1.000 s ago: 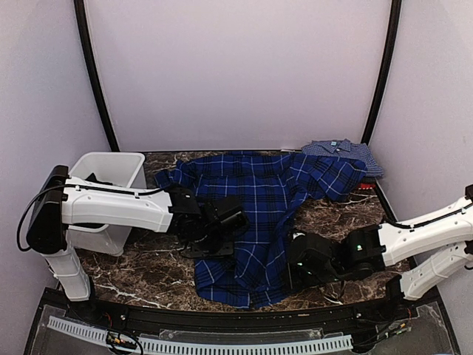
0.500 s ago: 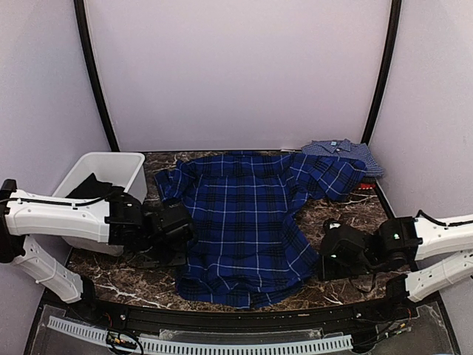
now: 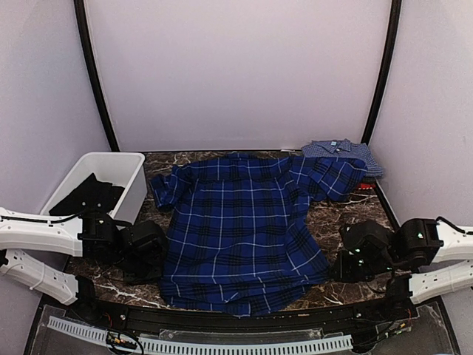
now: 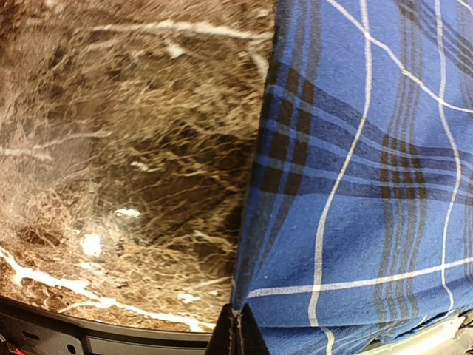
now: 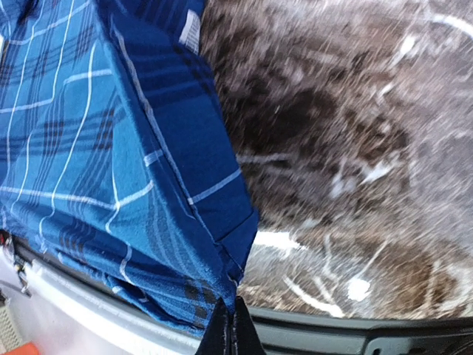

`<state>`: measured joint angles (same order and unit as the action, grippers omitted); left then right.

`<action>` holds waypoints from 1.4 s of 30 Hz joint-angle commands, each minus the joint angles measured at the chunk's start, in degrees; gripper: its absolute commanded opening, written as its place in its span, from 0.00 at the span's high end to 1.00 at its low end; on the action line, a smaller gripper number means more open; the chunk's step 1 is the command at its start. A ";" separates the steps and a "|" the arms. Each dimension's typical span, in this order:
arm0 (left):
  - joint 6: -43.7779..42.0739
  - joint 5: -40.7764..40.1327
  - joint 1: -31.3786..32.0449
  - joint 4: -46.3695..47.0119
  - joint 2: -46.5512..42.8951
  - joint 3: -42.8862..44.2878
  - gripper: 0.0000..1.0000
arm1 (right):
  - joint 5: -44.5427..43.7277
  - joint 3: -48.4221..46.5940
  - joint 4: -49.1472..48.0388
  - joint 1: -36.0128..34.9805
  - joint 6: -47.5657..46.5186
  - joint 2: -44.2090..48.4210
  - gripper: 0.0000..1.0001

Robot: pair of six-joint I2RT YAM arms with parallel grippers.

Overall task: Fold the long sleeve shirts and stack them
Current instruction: Flatten out the crumpled shirt at the center of the board.

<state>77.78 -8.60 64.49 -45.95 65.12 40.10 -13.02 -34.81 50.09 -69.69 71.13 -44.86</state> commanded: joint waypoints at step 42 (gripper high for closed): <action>-33.14 9.86 -18.11 19.10 28.77 26.58 0.53 | -8.95 -18.61 0.94 -17.40 2.36 -26.60 0.58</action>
<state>49.74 -2.52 48.73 -33.26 90.37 62.70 -15.99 -50.24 48.97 -86.48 71.44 -67.33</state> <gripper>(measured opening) 0.468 0.422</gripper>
